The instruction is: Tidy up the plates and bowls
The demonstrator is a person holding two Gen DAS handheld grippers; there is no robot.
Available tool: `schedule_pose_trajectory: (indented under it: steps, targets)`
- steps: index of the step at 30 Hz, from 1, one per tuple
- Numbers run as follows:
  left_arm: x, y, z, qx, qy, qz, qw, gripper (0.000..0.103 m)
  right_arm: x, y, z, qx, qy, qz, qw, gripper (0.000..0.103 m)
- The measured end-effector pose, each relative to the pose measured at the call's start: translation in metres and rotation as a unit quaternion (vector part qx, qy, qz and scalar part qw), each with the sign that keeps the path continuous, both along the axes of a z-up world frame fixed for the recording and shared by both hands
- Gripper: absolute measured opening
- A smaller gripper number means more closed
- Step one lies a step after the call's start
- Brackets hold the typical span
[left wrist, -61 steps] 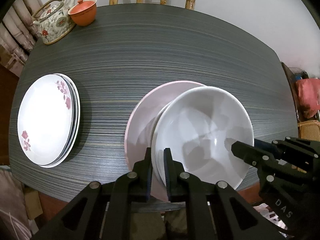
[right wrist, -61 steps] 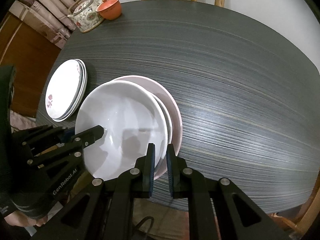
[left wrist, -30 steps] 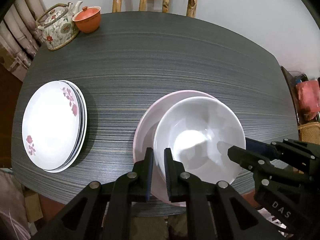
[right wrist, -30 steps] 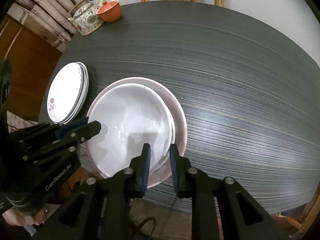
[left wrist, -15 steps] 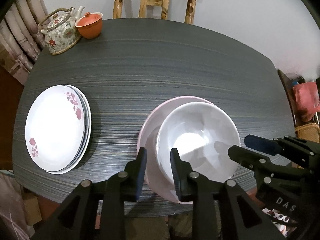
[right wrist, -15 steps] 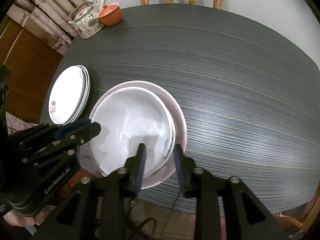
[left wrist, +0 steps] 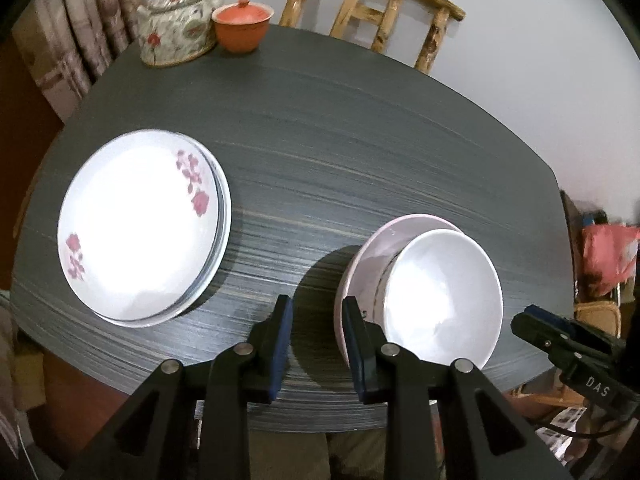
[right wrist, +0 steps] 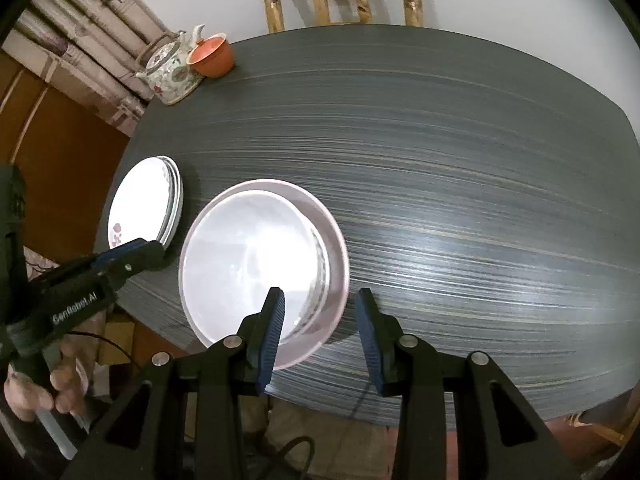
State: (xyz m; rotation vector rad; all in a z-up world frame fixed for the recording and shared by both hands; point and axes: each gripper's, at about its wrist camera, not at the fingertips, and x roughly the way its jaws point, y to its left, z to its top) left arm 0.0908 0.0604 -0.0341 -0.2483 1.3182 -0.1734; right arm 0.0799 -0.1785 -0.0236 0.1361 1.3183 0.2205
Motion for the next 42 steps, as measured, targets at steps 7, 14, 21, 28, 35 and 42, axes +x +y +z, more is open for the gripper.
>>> schedule_pose_trajectory:
  steps: [7, 14, 21, 28, 35, 42]
  targets:
    - [0.001, 0.001, -0.015, -0.031, 0.015, 0.012, 0.9993, 0.026, -0.003, -0.018, -0.007, -0.001, 0.002, -0.025, 1.0, 0.035]
    - [0.003, 0.0, -0.029, -0.051, 0.027, 0.024, 0.998, 0.026, 0.002, -0.024, -0.025, -0.017, 0.016, -0.041, 0.999, 0.035]
    - [0.003, -0.004, -0.04, -0.049, 0.039, 0.022, 0.9978, 0.026, 0.009, -0.021, -0.037, -0.022, 0.021, -0.039, 0.999, 0.035]
    - [0.007, -0.007, -0.053, -0.046, 0.049, 0.022, 0.9975, 0.026, 0.013, -0.013, -0.047, -0.02, 0.03, -0.032, 0.999, 0.035]
    - [0.011, -0.012, -0.057, -0.037, 0.046, 0.021, 0.998, 0.025, 0.017, -0.007, -0.059, -0.024, 0.037, -0.028, 0.999, 0.028]
    - [0.005, -0.013, -0.055, -0.041, 0.033, 0.032, 0.9981, 0.022, 0.018, -0.005, -0.063, -0.027, 0.03, -0.037, 0.998, 0.025]
